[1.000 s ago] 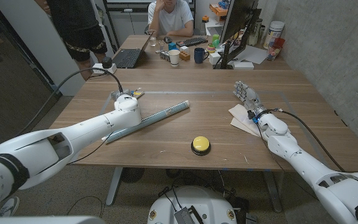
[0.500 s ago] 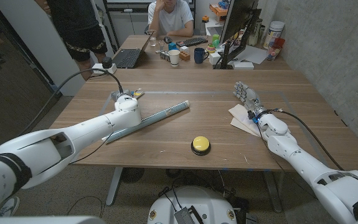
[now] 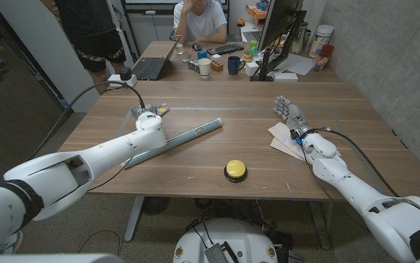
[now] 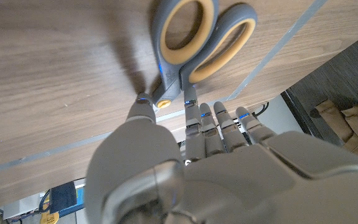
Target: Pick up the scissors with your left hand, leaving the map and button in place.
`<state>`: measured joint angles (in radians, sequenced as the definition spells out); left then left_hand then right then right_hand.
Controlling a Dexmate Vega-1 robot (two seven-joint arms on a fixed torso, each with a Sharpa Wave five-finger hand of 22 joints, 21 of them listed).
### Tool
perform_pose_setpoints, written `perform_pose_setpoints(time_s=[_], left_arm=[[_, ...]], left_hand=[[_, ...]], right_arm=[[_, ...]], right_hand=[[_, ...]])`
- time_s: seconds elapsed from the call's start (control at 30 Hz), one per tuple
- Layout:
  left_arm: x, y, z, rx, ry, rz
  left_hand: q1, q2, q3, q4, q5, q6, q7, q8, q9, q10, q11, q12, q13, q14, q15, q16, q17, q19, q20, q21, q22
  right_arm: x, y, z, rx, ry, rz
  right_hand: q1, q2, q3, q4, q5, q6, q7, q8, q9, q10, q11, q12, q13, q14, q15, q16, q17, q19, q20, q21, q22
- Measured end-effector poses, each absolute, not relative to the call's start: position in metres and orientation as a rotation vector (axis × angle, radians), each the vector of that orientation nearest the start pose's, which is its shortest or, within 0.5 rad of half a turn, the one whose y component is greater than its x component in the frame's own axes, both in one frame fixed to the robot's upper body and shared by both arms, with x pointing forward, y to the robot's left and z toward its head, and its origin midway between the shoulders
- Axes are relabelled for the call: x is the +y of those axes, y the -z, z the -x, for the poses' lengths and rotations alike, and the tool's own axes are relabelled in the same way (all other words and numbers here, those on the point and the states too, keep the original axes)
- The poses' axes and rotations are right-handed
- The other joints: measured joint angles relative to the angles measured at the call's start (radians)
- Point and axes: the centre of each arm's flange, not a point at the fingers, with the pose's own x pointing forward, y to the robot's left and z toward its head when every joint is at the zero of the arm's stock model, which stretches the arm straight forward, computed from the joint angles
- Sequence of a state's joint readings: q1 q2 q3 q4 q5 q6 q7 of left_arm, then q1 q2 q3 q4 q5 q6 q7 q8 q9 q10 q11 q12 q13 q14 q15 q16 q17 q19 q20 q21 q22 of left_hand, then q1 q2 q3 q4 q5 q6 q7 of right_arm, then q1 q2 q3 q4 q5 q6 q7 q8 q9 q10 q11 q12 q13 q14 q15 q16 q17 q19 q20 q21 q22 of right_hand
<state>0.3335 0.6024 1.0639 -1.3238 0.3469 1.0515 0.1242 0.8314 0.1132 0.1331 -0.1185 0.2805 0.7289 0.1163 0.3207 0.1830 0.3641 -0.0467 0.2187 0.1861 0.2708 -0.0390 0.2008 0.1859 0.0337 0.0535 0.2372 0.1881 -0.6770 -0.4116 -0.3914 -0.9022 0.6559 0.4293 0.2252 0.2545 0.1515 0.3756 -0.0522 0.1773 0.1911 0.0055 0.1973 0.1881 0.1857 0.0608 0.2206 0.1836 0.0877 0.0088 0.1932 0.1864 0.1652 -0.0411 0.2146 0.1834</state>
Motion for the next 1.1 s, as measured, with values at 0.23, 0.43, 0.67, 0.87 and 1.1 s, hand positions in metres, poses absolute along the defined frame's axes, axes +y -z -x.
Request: perform_pose_setpoints(time_s=[0.23,0.43,0.67,0.87,1.1], left_arm=[[0.3,-0.01,-0.692,0.119,-0.569,-1.387],[0.299,-0.009,-0.692,0.105,-0.58,-1.383],[0.296,-0.007,-0.692,0.093,-0.595,-1.38],[0.293,-0.004,-0.693,0.085,-0.611,-1.375],[0.29,0.001,-0.695,0.077,-0.624,-1.367]], left_hand=[[0.036,0.014,0.014,-0.014,0.0,0.033,-0.002,0.0,-0.001,0.021,-0.017,0.0,0.0,0.011,-0.002,0.0,-0.005,0.011,0.0,0.0,0.0],[0.069,0.018,0.026,-0.026,-0.008,0.042,-0.004,0.0,-0.001,0.031,-0.016,0.0,0.0,0.032,-0.003,0.0,-0.005,0.018,-0.003,0.0,0.0],[0.121,0.034,0.053,-0.039,-0.021,0.052,-0.004,0.0,-0.003,0.05,-0.021,0.0,0.0,0.055,0.0,0.0,-0.005,0.032,0.0,0.0,0.0],[0.165,0.035,0.074,-0.051,-0.033,0.061,-0.006,0.0,-0.005,0.056,-0.019,0.0,0.0,0.064,-0.003,0.0,-0.005,0.039,0.008,0.0,0.0],[0.221,0.026,0.102,-0.055,-0.053,0.072,-0.006,0.0,-0.005,0.071,-0.014,0.0,0.0,0.085,-0.004,0.0,-0.004,0.049,0.009,0.0,0.0]], right_arm=[[-0.309,0.041,-0.697,-0.577,-0.232,-0.037],[-0.308,0.039,-0.699,-0.58,-0.234,-0.038],[-0.307,0.038,-0.701,-0.58,-0.238,-0.038],[-0.305,0.037,-0.702,-0.582,-0.244,-0.037],[-0.305,0.036,-0.702,-0.581,-0.248,-0.035]], right_hand=[[0.0,0.0,0.0,0.0,0.0,0.0,0.0,0.0,0.0,0.0,0.0,0.0,0.0,0.0,0.0,0.0,0.0,0.0,0.0,0.0,0.0],[0.0,0.0,0.0,0.0,0.0,0.0,0.0,0.0,0.0,0.0,0.0,0.0,0.0,0.0,0.0,0.0,0.0,0.0,0.0,0.0,0.0],[0.0,0.0,0.0,0.0,0.0,0.0,0.0,0.0,0.0,0.0,0.0,0.0,0.0,0.0,0.0,0.0,0.0,0.0,0.0,0.0,0.0],[0.0,0.0,0.0,0.0,0.0,0.004,-0.004,0.0,0.0,0.0,0.0,0.0,0.0,0.0,0.0,0.0,0.0,0.0,0.0,0.0,0.0],[0.0,0.0,0.0,0.0,0.0,0.004,-0.004,0.0,0.0,0.0,0.0,0.0,0.0,0.0,0.0,0.0,0.0,0.0,0.0,0.0,0.0]])
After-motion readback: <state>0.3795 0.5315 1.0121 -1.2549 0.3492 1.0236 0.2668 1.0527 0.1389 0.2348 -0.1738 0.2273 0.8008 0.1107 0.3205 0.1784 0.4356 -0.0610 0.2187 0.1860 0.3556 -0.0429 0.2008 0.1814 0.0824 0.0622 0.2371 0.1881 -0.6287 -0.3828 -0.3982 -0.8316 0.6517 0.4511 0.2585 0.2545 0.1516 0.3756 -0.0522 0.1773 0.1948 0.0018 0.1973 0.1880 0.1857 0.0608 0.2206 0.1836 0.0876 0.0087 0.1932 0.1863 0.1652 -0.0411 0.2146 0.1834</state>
